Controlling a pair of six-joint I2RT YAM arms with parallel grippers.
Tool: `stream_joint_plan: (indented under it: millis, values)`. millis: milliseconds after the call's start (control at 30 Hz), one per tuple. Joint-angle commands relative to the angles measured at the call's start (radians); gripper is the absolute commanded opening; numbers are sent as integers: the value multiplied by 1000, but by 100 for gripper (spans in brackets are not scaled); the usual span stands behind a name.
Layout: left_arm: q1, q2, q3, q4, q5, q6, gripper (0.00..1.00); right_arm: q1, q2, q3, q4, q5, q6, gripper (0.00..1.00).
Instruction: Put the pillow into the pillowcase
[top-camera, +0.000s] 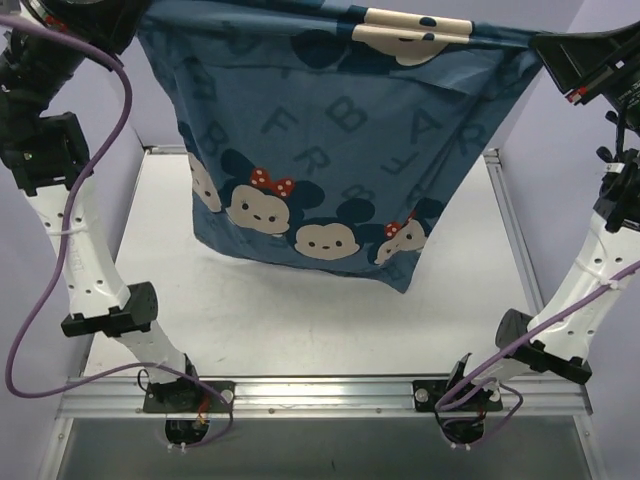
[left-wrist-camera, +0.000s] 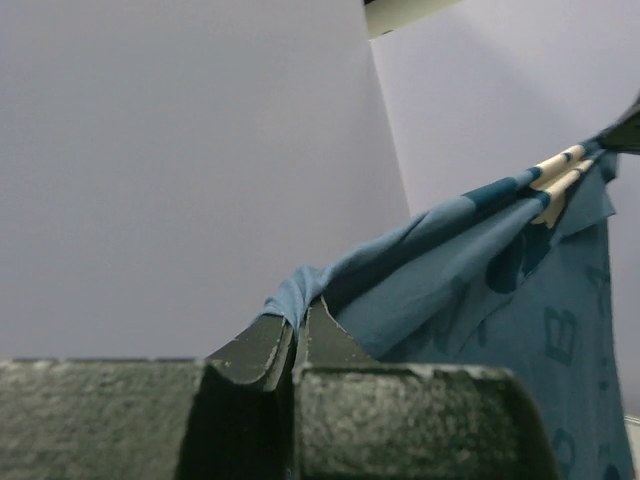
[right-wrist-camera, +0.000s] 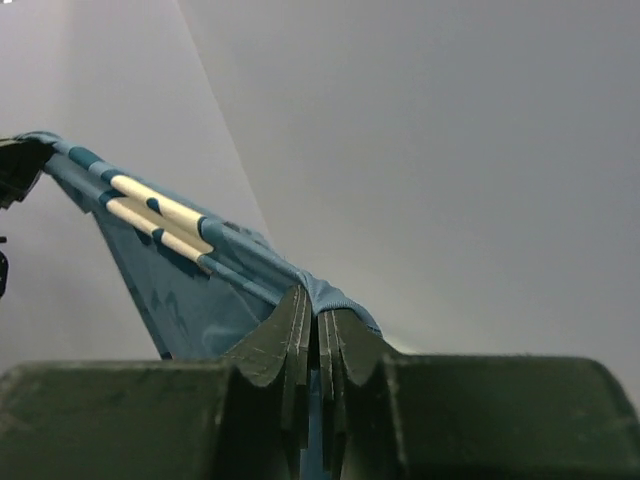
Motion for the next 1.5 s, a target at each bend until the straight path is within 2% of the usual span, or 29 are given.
stream_joint_plan:
  millis: [0,33,100,133,167,200,267,300,333,367,400,433,467,500,533,567,600,700,767,800,833,933,967,1033,1067,1133,1267,1367,1467]
  values:
    - [68,-64,-264,-96,-169,-40,0,-116,-46,-103,62,228,16,0]
    - [34,-198,-457,-54,-129,-72,0,-78,-91,-348,88,219,20,0]
    - [-77,-314,-872,45,-60,-46,0,16,-183,-509,37,216,-82,0]
    - [-115,-372,-917,24,-46,52,0,106,-199,-571,-21,223,-153,0]
    - [-161,-385,-921,-6,-43,111,0,130,-208,-569,-58,222,-222,0]
    - [-163,-371,-837,-41,-76,168,0,140,-190,-537,-66,231,-238,0]
    - [-88,-298,-611,-50,-121,158,0,87,-86,-260,-98,261,-238,0]
    - [-35,-232,-459,-69,-138,96,0,46,-34,-137,-99,277,-214,0]
    - [16,-72,-77,-78,-220,37,0,-64,24,24,-97,298,-177,0]
    - [73,12,81,-57,-278,-35,0,-117,78,241,-48,324,-72,0]
    - [143,85,214,-94,-379,-23,0,-164,121,282,-8,378,-40,0]
    - [156,60,228,-87,-443,10,0,-210,100,252,24,407,-26,0]
    - [182,7,26,4,-451,0,0,-246,53,173,134,430,-23,0]
    - [203,-142,-132,75,-454,-58,0,-248,-86,-113,192,471,-44,0]
    - [184,-206,-281,139,-401,-45,0,-238,-149,-233,272,469,-64,0]
    - [141,-249,-470,158,-350,21,0,-162,-209,-324,247,441,-106,0]
    - [101,-300,-516,123,-310,115,0,-113,-220,-378,171,414,-152,0]
    - [-9,-339,-655,71,-206,180,0,19,-271,-559,56,296,-195,0]
    - [-5,-327,-621,84,-263,188,0,52,-265,-518,-8,338,-284,0]
    - [16,-273,-478,89,-321,170,0,11,-212,-440,-14,354,-284,0]
    - [42,-230,-380,85,-340,149,0,-29,-167,-244,-19,363,-260,0]
    - [196,-63,-12,65,-403,-46,0,-216,25,145,24,366,-41,0]
    - [222,-37,37,12,-411,-64,0,-247,49,158,71,369,40,0]
    - [228,-69,-57,9,-387,-98,0,-258,-4,60,165,377,46,0]
    - [231,-108,-147,96,-373,-108,0,-257,-89,-125,220,377,61,0]
    - [204,-228,-383,144,-397,-65,0,-223,-136,-234,197,378,20,0]
    - [123,-238,-471,114,-316,1,0,-107,-176,-405,119,354,-44,0]
    - [12,-207,-531,10,-252,44,0,-41,-167,-478,60,386,-152,0]
    - [-98,-147,-550,-30,-198,76,0,-33,-94,-463,44,397,-146,0]
